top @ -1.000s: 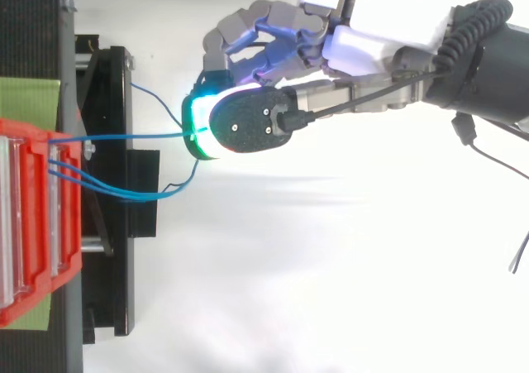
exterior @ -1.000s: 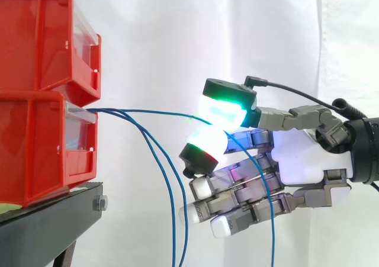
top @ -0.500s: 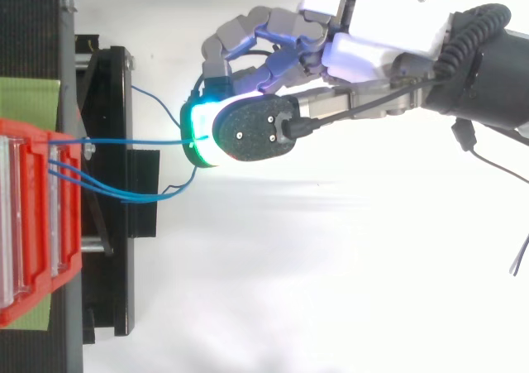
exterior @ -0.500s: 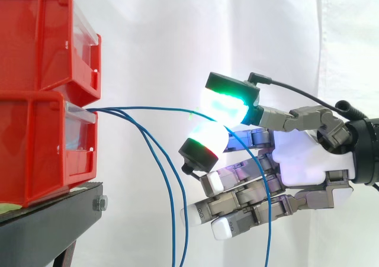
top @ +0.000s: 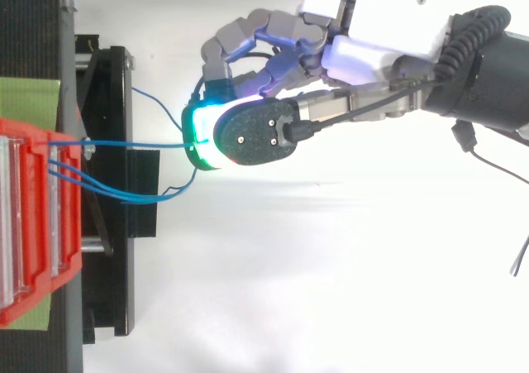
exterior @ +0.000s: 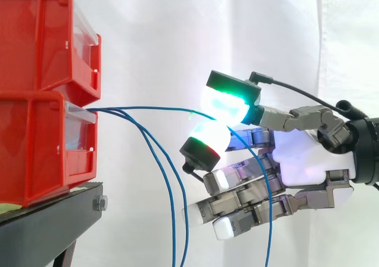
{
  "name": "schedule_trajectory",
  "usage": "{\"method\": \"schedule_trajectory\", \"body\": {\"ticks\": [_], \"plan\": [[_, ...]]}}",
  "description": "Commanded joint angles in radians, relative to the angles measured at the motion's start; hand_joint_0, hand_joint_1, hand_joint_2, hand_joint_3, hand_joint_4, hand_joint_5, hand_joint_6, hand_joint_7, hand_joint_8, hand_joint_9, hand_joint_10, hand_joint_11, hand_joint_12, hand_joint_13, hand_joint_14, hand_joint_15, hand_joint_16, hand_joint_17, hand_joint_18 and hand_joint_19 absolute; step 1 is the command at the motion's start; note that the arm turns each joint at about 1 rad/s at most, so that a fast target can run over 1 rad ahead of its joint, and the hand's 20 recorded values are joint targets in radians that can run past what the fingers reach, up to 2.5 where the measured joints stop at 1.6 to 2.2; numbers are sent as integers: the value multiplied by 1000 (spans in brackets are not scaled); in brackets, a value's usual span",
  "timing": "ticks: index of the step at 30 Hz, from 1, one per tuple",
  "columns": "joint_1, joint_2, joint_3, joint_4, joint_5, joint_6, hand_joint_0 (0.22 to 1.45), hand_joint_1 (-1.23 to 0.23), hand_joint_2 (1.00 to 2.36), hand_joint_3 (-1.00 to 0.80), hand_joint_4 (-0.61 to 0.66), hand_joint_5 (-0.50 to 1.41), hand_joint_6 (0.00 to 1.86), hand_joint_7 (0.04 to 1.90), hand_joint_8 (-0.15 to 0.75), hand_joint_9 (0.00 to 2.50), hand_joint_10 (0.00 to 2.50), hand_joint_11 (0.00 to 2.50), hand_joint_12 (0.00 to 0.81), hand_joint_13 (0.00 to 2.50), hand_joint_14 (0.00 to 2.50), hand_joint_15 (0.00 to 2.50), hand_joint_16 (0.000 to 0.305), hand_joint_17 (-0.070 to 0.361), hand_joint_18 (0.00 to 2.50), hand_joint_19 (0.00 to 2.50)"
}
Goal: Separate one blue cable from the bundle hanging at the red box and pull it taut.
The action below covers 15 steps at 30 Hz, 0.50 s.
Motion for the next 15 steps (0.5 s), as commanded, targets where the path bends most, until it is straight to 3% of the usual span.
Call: {"method": "schedule_trajectory", "body": {"ticks": [1,15], "plan": [[0,-1,0,0,-1,0,785,-705,1016,-326,-253,-222,985,1394,215,924,22,1081,299,588,16,428,42,94,502,614],[0,-1,1,0,2,0,809,-716,1021,-257,-290,-219,993,1434,197,1001,23,1106,293,632,20,462,40,91,499,665]]}}
